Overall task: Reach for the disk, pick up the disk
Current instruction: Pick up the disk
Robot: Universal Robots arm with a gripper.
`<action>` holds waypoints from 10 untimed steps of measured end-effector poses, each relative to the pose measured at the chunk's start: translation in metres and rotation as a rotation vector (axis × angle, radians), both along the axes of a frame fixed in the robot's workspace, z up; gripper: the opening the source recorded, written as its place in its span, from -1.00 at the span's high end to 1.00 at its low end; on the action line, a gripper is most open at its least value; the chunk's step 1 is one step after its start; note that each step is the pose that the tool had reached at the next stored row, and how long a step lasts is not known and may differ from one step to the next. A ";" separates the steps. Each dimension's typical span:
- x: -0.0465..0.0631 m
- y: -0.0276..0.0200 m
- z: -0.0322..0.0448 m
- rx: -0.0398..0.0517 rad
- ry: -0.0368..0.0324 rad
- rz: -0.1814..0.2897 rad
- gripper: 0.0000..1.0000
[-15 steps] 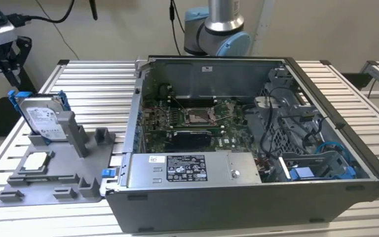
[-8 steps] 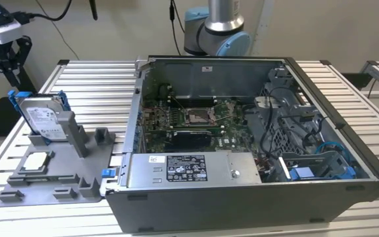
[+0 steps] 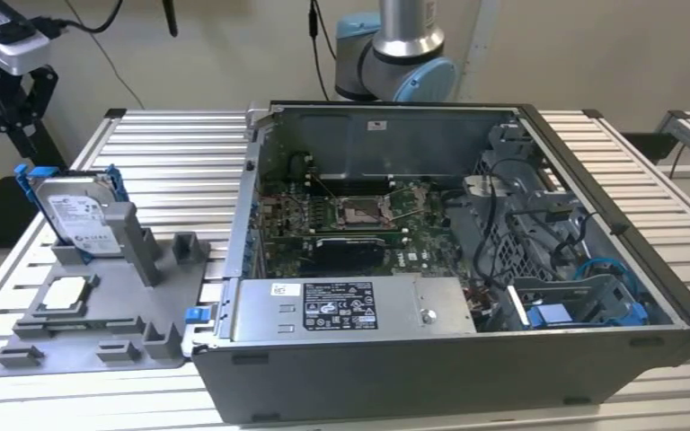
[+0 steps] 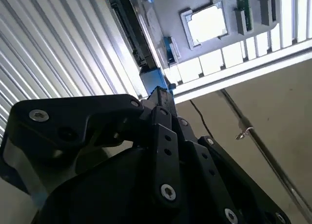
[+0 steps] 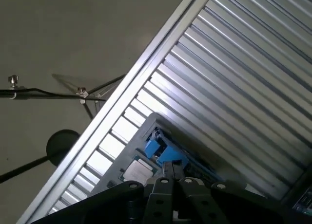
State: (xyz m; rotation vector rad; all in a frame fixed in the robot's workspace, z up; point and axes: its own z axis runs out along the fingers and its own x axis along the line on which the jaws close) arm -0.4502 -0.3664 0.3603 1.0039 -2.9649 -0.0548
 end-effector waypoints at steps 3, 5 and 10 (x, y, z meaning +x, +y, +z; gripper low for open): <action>0.000 0.0000 0.0000 0.0000 -0.0003 0.054 1.00; 0.000 0.0000 0.0000 0.0000 -0.0006 0.089 1.00; 0.000 0.0000 0.0000 -0.0001 -0.0014 0.177 1.00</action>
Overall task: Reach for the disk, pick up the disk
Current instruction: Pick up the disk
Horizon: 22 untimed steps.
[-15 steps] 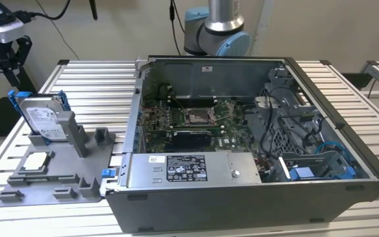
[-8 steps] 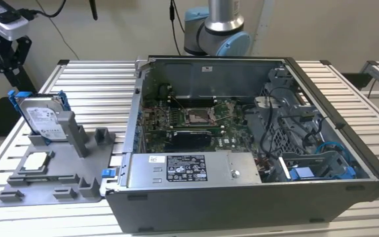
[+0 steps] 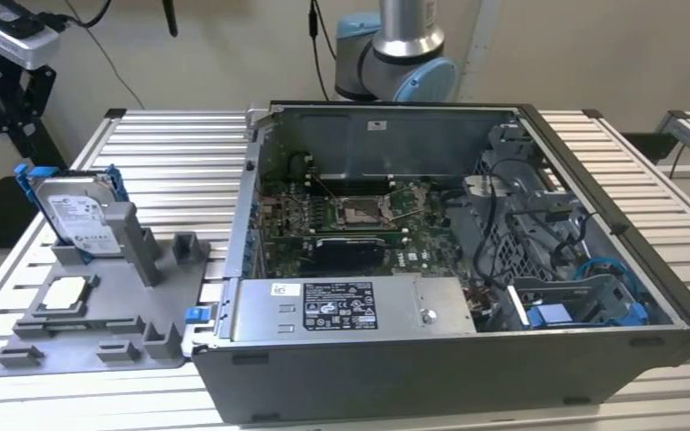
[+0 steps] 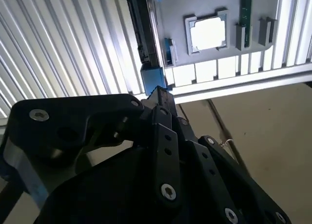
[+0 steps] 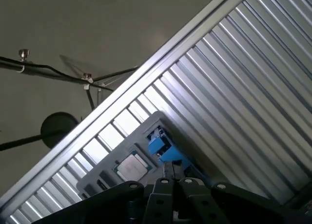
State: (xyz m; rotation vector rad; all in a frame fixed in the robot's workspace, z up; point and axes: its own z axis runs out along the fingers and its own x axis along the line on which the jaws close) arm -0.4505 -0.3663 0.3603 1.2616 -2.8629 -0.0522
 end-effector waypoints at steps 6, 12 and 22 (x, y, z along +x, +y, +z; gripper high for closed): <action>0.000 0.0000 0.0000 0.0000 -0.0012 0.103 1.00; 0.000 0.0000 0.0000 0.0000 -0.0024 0.203 1.00; -0.001 0.0000 -0.0001 -0.0001 -0.0054 0.372 1.00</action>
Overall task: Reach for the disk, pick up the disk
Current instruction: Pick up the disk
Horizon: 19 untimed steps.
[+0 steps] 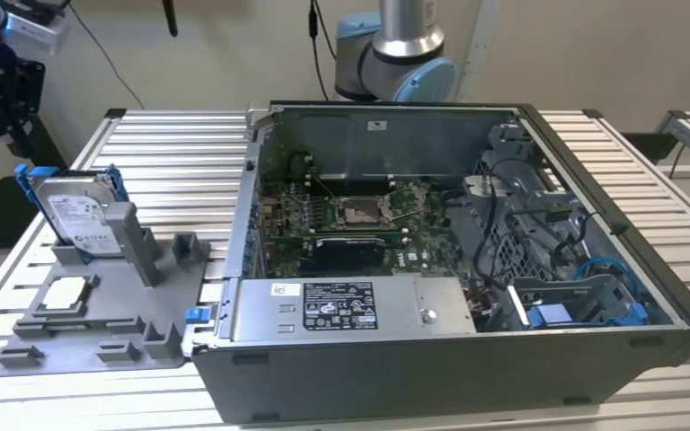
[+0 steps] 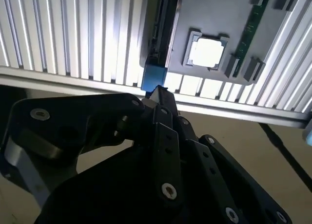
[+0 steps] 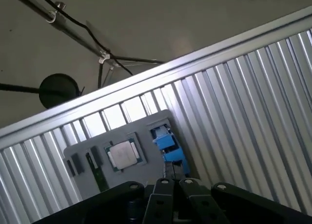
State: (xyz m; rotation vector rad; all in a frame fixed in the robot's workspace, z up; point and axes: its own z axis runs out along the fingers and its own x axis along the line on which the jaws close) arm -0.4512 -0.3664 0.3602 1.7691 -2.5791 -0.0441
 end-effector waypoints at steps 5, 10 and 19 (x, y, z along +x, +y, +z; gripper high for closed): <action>0.000 0.0000 -0.0002 0.0000 -0.0011 0.091 1.00; 0.000 0.0001 -0.0002 0.0000 -0.0012 0.146 1.00; 0.000 0.0000 -0.0002 0.0001 -0.0012 0.146 -1.00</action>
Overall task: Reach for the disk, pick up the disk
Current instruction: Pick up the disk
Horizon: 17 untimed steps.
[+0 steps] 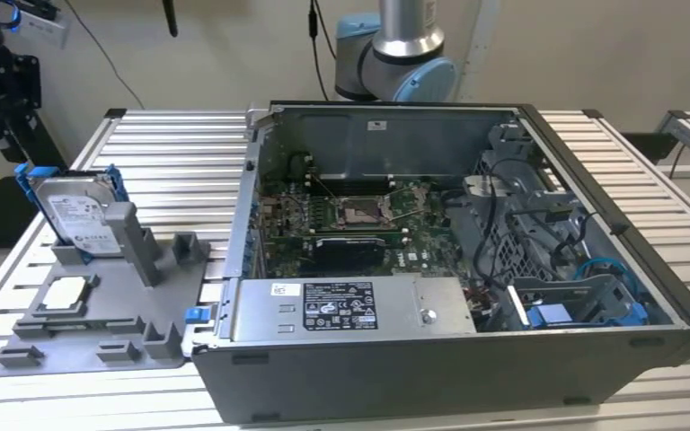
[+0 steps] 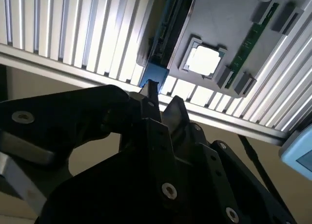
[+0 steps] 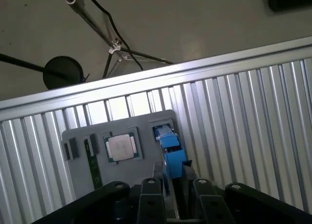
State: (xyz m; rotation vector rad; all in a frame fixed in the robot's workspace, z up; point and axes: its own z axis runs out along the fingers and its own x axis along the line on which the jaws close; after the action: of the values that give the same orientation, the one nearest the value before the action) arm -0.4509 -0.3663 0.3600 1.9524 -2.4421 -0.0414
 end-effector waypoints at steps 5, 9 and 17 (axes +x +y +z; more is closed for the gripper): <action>0.002 0.0008 -0.0025 -0.0001 0.0001 0.005 -1.00; 0.004 0.0031 -0.0099 -0.0001 0.0001 0.019 -1.00; 0.009 0.0088 -0.0234 0.0001 -0.0002 0.037 -1.00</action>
State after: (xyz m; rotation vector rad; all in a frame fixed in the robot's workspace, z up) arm -0.4419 -0.3575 0.3366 1.9973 -2.4052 -0.0409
